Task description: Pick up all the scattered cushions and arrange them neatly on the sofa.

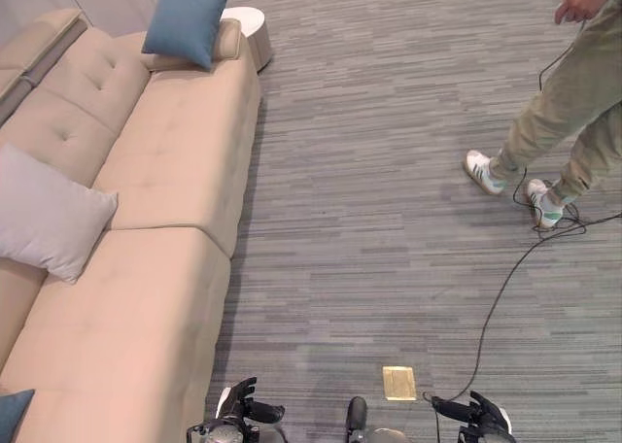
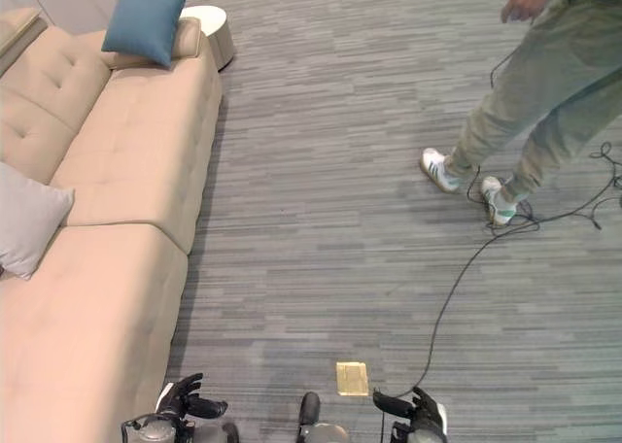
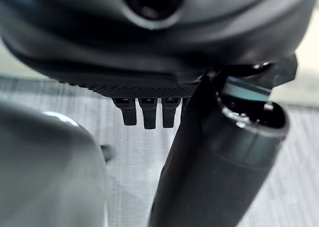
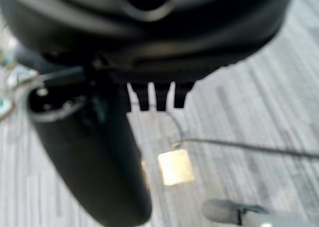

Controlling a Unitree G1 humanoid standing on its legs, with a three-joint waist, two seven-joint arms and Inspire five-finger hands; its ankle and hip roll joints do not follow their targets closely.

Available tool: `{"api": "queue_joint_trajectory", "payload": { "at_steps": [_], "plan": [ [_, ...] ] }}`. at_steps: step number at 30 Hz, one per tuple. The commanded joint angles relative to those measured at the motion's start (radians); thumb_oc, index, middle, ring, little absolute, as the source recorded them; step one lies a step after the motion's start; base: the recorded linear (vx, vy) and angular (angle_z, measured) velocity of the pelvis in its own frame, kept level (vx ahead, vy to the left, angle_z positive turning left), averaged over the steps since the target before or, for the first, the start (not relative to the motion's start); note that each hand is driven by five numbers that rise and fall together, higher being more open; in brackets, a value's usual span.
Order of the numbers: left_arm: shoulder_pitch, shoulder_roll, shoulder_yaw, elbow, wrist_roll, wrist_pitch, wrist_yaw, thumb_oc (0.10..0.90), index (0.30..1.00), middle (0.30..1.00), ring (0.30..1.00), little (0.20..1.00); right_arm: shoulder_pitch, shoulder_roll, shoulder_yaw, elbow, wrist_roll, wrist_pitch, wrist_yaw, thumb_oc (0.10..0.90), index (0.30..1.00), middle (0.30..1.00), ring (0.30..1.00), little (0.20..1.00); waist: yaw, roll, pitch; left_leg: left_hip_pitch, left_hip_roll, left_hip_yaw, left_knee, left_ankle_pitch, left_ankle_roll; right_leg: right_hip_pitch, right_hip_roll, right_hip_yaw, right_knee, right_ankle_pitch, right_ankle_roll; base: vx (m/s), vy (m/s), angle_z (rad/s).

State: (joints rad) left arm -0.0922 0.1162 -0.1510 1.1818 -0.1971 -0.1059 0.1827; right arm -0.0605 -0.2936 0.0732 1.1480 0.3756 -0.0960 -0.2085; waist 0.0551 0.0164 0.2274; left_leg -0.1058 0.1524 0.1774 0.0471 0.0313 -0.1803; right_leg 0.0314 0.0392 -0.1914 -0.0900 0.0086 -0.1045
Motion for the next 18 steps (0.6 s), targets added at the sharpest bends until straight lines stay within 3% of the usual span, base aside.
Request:
{"api": "queue_joint_trajectory", "payload": {
  "at_steps": [1, 5, 7, 8, 9, 10, 11, 12, 13, 14, 15, 17, 18],
  "plan": [
    [0.023, 0.035, -0.007, 0.044, 0.006, -0.008, 0.011, 0.8, 0.9, 0.9, 0.9, 0.9, 0.016, -0.02, 0.028, -0.086, -0.068, -0.025, 0.006, 0.8, 0.9, 0.9, 0.9, 0.9, 0.056, 0.005, 0.023, -0.168, -0.055, -0.021, -0.008, 0.085, 0.063, 0.127, -0.03, 0.017, 0.097, -0.19, 0.157, 0.55, -0.097, -0.73],
    [0.052, 0.045, 0.039, 0.078, 0.014, 0.012, 0.003, 0.8, 0.9, 0.9, 0.9, 0.9, 0.011, -0.011, 0.071, -0.119, -0.125, -0.011, 0.022, 0.8, 0.9, 0.9, 0.9, 0.9, 0.101, -0.006, 0.014, -0.216, -0.084, 0.064, -0.017, 0.093, 0.09, 0.191, 0.007, 0.069, 0.119, -0.24, 0.145, 0.42, -0.029, -0.6],
    [0.065, 0.053, 0.062, 0.09, 0.0, 0.013, -0.002, 0.8, 0.9, 0.9, 0.9, 0.9, 0.005, -0.001, 0.084, -0.117, -0.142, -0.006, 0.031, 0.8, 0.9, 0.9, 0.9, 0.9, 0.118, -0.011, -0.001, -0.194, -0.084, 0.064, -0.035, 0.089, 0.107, 0.204, 0.02, 0.089, 0.125, -0.254, 0.145, 0.42, 0.024, -0.58],
    [0.078, 0.063, 0.072, 0.091, 0.001, 0.015, 0.001, 0.8, 0.9, 0.9, 0.9, 0.9, 0.0, 0.011, 0.111, -0.1, -0.181, 0.0, 0.044, 0.8, 0.9, 0.9, 0.9, 0.9, 0.149, -0.037, -0.014, -0.194, -0.099, 0.025, -0.011, 0.112, 0.127, 0.221, 0.022, 0.104, 0.143, -0.247, 0.156, 0.35, 0.026, -0.88],
    [0.078, 0.064, 0.072, 0.091, 0.001, 0.015, 0.001, 0.8, 0.9, 0.9, 0.9, 0.9, 0.0, 0.012, 0.111, -0.099, -0.182, 0.0, 0.044, 0.8, 0.9, 0.9, 0.9, 0.9, 0.149, -0.039, -0.015, -0.195, -0.1, 0.026, -0.01, 0.111, 0.127, 0.22, 0.02, 0.104, 0.144, -0.248, 0.157, 0.69, 0.054, -0.95],
    [0.077, 0.077, 0.067, 0.096, 0.015, 0.016, -0.005, 0.8, 0.9, 0.9, 0.9, 0.9, -0.002, 0.027, 0.123, -0.071, -0.202, 0.004, 0.057, 0.8, 0.9, 0.9, 0.9, 0.9, 0.17, -0.09, -0.025, -0.192, -0.126, 0.012, 0.034, 0.079, 0.149, 0.224, 0.001, 0.106, 0.186, -0.219, 0.185, 0.48, 0.041, -0.63],
    [0.076, 0.087, 0.062, 0.102, 0.024, 0.02, -0.012, 0.8, 0.9, 0.9, 0.9, 0.9, -0.001, 0.035, 0.127, -0.053, -0.207, 0.003, 0.065, 0.8, 0.9, 0.9, 0.9, 0.9, 0.181, -0.116, -0.03, -0.179, -0.139, 0.015, 0.054, 0.053, 0.167, 0.207, -0.008, 0.104, 0.25, -0.165, 0.216, 0.47, 0.04, -0.43],
    [0.076, 0.087, 0.062, 0.102, 0.024, 0.02, -0.012, 0.8, 0.9, 0.9, 0.9, 0.9, -0.001, 0.035, 0.127, -0.052, -0.207, 0.003, 0.065, 0.8, 0.9, 0.9, 0.9, 0.9, 0.183, -0.114, -0.033, -0.182, -0.135, 0.017, 0.054, 0.054, 0.166, 0.203, -0.005, 0.107, 0.249, -0.162, 0.215, 0.4, 0.047, -0.28],
    [0.065, 0.101, 0.05, 0.102, 0.042, 0.029, -0.024, 0.8, 0.9, 0.9, 0.9, 0.9, -0.001, 0.038, 0.127, -0.028, -0.229, 0.012, 0.08, 0.8, 0.9, 0.9, 0.9, 0.9, 0.187, -0.139, -0.024, -0.15, -0.146, 0.028, 0.087, -0.007, 0.196, 0.128, -0.047, 0.076, 0.473, -0.018, 0.346, 0.41, 0.013, -0.17],
    [0.052, 0.104, 0.033, 0.095, 0.054, 0.032, -0.022, 0.8, 0.9, 0.9, 0.9, 0.9, -0.004, 0.037, 0.127, -0.022, -0.237, 0.014, 0.084, 0.8, 0.9, 0.9, 0.9, 0.9, 0.177, -0.134, -0.015, -0.126, -0.131, 0.025, 0.103, -0.034, 0.198, 0.088, -0.064, 0.041, 0.576, 0.055, 0.366, 0.57, 0.048, -0.13],
    [0.037, 0.11, 0.013, 0.089, 0.063, 0.038, -0.024, 0.8, 0.9, 0.9, 0.9, 0.9, -0.011, 0.034, 0.127, -0.019, -0.241, 0.021, 0.086, 0.8, 0.9, 0.9, 0.9, 0.9, 0.165, -0.112, -0.007, -0.096, -0.109, 0.018, 0.119, -0.058, 0.206, 0.039, -0.074, 0.005, 0.683, 0.107, 0.366, 0.49, 0.094, -0.06],
    [0.018, 0.118, -0.007, 0.077, 0.074, 0.041, -0.023, 0.8, 0.9, 0.9, 0.9, 0.9, -0.015, 0.034, 0.127, -0.034, -0.25, 0.028, 0.089, 0.8, 0.9, 0.9, 0.9, 0.9, 0.118, -0.074, 0.019, -0.01, -0.106, -0.007, 0.113, -0.1, 0.225, -0.077, -0.127, -0.048, 0.826, 0.071, 0.361, 0.52, 0.177, 0.08],
    [0.006, 0.118, -0.017, 0.073, 0.08, 0.039, -0.018, 0.8, 0.9, 0.9, 0.9, 0.9, -0.007, 0.036, 0.129, -0.045, -0.248, 0.024, 0.088, 0.8, 0.9, 0.9, 0.9, 0.9, 0.091, -0.055, 0.031, 0.033, -0.107, -0.029, 0.106, -0.12, 0.223, -0.136, -0.145, -0.074, 0.824, 0.027, 0.331, 0.35, 0.09, 0.1]
  ]
}}
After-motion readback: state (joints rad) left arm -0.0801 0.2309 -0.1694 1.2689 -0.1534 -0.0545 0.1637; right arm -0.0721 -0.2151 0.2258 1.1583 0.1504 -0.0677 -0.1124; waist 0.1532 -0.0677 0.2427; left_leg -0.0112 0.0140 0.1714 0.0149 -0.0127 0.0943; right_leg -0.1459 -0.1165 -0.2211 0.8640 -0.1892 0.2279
